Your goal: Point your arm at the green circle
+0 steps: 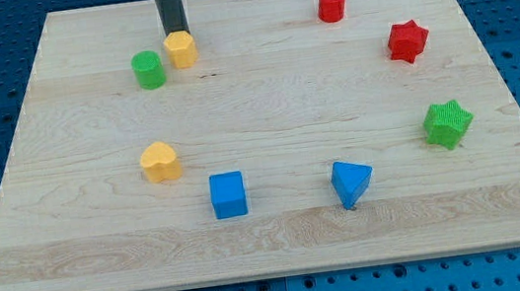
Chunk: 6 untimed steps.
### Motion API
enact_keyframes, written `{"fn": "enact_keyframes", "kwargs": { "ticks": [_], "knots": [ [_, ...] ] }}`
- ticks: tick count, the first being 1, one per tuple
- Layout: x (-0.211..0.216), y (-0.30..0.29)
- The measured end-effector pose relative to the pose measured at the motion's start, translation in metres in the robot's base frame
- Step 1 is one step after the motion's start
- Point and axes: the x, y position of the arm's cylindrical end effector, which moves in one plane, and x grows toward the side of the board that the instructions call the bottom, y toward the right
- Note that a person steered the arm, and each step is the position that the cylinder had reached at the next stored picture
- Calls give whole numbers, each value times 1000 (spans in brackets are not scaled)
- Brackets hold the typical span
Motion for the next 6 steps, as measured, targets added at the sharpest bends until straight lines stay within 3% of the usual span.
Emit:
{"fn": "enact_keyframes", "kwargs": {
  "ticks": [6],
  "knots": [
    [17, -44]
  ]
}}
